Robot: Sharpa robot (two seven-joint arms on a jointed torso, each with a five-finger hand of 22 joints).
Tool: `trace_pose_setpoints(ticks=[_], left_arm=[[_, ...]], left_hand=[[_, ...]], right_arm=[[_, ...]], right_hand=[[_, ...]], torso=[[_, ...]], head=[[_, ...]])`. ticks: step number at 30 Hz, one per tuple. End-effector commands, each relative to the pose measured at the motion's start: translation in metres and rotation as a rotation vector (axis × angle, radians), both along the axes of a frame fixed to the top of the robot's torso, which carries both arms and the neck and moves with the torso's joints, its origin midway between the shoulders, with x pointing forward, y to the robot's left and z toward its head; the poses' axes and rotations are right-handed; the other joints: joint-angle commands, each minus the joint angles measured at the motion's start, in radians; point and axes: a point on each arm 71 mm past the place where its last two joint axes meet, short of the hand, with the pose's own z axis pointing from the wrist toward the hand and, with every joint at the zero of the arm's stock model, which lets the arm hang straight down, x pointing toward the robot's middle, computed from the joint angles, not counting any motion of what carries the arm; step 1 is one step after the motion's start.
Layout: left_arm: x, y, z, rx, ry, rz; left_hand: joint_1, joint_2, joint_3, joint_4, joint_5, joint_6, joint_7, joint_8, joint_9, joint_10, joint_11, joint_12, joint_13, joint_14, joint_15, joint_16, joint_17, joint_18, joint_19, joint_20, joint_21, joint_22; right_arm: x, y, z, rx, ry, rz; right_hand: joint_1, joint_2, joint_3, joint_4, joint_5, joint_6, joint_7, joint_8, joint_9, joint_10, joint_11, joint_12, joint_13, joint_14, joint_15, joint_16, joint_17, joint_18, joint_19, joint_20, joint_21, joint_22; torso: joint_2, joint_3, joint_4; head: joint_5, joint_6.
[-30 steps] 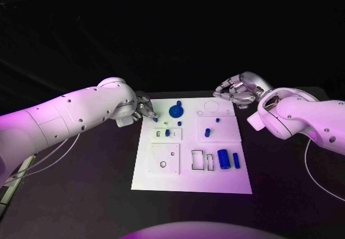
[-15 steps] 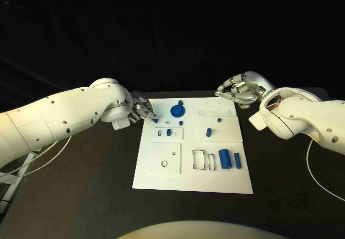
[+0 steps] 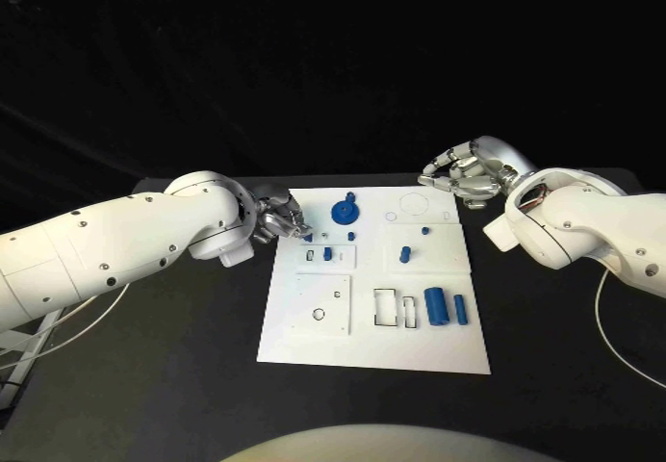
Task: Assemble the parts on the task board
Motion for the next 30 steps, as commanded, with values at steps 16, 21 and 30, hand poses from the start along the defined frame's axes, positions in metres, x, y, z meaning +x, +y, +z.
trace_pose_setpoints(ticks=[16, 21, 30], left_arm=[[-0.008, -0.006, -0.013, 0.107, -0.031, -0.095], [-0.009, -0.007, -0.016, 0.124, -0.011, -0.107], [-0.009, -0.008, -0.02, 0.146, 0.01, -0.103]], left_hand=[[-0.004, -0.017, 0.191, -0.183, 0.015, 0.023, -0.009, 0.002, 0.112, 0.014, -0.001, 0.005, 0.003, 0.006, -0.009, 0.003, 0.001, -0.016, 0.008, -0.004, 0.009, 0.004], [-0.005, -0.017, 0.191, -0.183, 0.015, 0.024, -0.01, 0.002, 0.112, 0.013, -0.001, 0.003, 0.001, 0.006, -0.009, 0.003, 0.001, -0.016, 0.009, -0.004, 0.009, 0.004], [-0.007, -0.019, 0.193, -0.184, 0.019, 0.026, -0.01, 0.002, 0.112, 0.015, -0.001, 0.003, 0.001, 0.006, -0.01, 0.003, 0.001, -0.017, 0.009, -0.004, 0.01, 0.005]], right_arm=[[0.0, 0.001, -0.001, -0.004, -0.003, 0.006], [0.0, 0.001, -0.001, -0.004, -0.003, 0.006], [0.0, 0.002, -0.002, -0.004, -0.002, 0.007]], right_hand=[[0.004, -0.003, -0.006, -0.005, 0.005, -0.009, -0.001, 0.008, 0.003, -0.007, 0.0, -0.006, -0.001, 0.056, -0.008, -0.005, 0.056, 0.019, -0.005, -0.002, -0.004, 0.0], [0.004, -0.003, -0.006, -0.005, 0.005, -0.009, -0.001, 0.008, 0.003, -0.007, 0.0, -0.006, -0.001, 0.056, -0.008, -0.005, 0.056, 0.019, -0.005, -0.002, -0.004, 0.0], [0.004, -0.003, -0.006, -0.005, 0.005, -0.009, -0.001, 0.008, 0.003, -0.007, 0.0, -0.006, -0.001, 0.056, -0.008, -0.005, 0.056, 0.019, -0.005, -0.002, -0.004, 0.0]], torso=[[0.001, 0.0004, -0.0028], [0.001, 0.0002, -0.0022], [0.001, 0.0006, -0.0023]], head=[[0.006, -0.001], [0.007, -0.003], [0.008, -0.002]])
